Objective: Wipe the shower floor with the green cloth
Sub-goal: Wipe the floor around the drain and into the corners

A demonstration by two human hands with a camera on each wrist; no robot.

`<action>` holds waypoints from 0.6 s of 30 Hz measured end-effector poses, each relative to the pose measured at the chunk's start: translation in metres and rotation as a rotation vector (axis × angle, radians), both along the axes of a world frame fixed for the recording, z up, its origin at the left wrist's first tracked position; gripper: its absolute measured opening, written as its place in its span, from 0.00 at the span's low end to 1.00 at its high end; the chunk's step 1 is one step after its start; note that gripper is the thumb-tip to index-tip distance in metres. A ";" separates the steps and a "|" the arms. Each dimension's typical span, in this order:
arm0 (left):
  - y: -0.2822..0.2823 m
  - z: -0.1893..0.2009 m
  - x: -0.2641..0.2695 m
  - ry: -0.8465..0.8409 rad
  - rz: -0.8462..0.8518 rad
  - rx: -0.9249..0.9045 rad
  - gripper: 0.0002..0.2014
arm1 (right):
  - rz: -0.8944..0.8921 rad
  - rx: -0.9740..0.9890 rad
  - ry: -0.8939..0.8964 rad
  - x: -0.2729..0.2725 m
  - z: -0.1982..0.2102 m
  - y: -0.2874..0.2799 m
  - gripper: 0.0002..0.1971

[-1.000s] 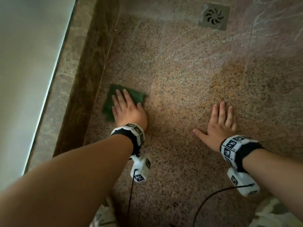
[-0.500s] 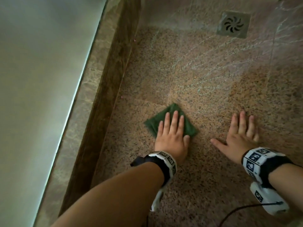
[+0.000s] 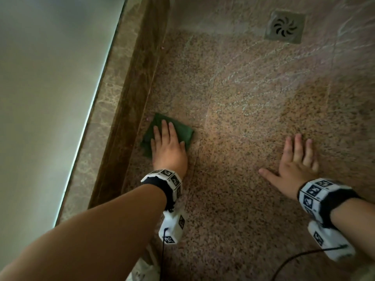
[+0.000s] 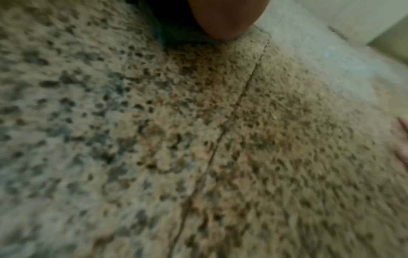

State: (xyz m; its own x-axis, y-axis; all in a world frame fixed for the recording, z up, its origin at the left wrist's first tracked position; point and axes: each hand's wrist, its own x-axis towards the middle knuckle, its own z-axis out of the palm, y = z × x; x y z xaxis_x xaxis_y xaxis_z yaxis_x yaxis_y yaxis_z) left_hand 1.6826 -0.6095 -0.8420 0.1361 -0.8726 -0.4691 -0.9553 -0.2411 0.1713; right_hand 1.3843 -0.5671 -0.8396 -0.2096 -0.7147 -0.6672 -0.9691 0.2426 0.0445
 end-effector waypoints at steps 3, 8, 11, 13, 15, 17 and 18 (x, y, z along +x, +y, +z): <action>0.008 0.005 -0.020 0.021 -0.149 0.056 0.31 | 0.003 -0.008 0.001 -0.001 0.000 0.000 0.61; 0.033 0.003 -0.091 0.086 -0.545 0.108 0.33 | 0.015 -0.024 0.002 -0.001 -0.003 0.001 0.60; 0.037 0.001 -0.119 0.105 -0.736 0.128 0.32 | 0.023 -0.083 0.000 -0.001 -0.006 0.002 0.59; 0.032 0.001 -0.122 0.098 -0.769 0.115 0.33 | 0.015 -0.095 -0.011 -0.002 -0.006 0.003 0.59; 0.021 -0.002 -0.115 0.109 -0.649 0.061 0.32 | 0.016 -0.095 -0.017 -0.002 -0.007 0.002 0.60; -0.001 -0.003 -0.099 0.118 -0.324 -0.001 0.32 | 0.023 -0.068 -0.015 -0.003 -0.008 0.002 0.60; -0.013 -0.004 -0.087 0.096 -0.175 -0.031 0.32 | 0.025 -0.064 -0.014 -0.005 -0.009 0.003 0.60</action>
State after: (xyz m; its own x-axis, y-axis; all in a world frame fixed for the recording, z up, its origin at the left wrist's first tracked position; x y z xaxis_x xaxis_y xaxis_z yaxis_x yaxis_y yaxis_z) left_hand 1.5954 -0.6220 -0.8461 -0.0629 -0.8933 -0.4450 -0.9610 -0.0662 0.2686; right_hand 1.3796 -0.5645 -0.8487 -0.1824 -0.7610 -0.6226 -0.9752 0.2207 0.0160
